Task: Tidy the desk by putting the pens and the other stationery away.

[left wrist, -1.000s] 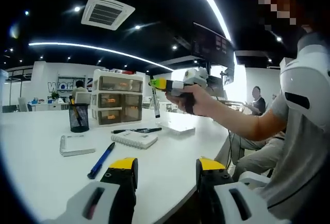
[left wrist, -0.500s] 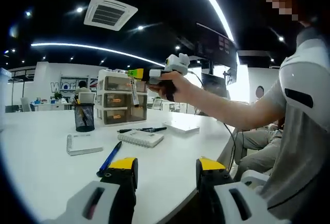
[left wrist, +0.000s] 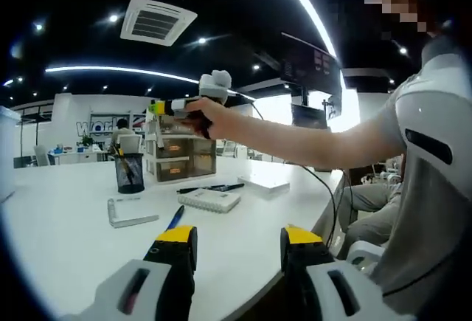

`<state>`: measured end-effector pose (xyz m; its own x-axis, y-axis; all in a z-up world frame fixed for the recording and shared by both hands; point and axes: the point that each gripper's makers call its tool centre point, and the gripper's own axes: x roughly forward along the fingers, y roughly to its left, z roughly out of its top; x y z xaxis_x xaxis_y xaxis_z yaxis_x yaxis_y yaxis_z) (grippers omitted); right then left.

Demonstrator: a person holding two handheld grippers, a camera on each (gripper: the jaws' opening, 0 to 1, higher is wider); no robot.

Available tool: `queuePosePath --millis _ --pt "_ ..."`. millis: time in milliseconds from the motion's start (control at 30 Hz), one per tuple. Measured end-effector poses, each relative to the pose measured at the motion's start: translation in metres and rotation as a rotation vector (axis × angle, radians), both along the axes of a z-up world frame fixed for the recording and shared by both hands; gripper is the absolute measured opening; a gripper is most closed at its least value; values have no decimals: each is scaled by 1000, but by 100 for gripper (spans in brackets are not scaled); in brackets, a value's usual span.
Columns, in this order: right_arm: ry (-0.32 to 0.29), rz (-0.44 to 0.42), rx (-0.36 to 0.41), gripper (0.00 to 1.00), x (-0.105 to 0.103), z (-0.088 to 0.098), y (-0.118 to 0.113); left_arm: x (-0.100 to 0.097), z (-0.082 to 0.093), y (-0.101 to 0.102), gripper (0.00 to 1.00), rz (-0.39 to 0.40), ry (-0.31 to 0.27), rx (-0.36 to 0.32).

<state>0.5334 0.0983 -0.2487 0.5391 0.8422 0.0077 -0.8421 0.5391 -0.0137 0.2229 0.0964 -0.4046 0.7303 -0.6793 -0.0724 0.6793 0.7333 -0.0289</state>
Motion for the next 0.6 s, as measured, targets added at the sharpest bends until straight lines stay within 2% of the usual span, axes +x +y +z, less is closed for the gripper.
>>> queuePosePath --millis 67,200,300,400,500,600 --pt "-29 10 -12 7 3 3 12 -1 -1 -2 46 -8 5 11" --pt "-39 10 -8 7 8 5 24 -3 0 2 46 -8 3 14" --pt "-62 -23 13 7 21 8 27 2 -4 5 46 0 17 3" --pt "-56 -44 44 7 38 8 29 3 -7 4 46 -4 26 7" --pt "-57 -62 83 7 49 1 32 4 -8 7 46 -2 30 4" --pt "-43 -73 59 7 59 -16 36 7 -12 12 46 11 35 7"
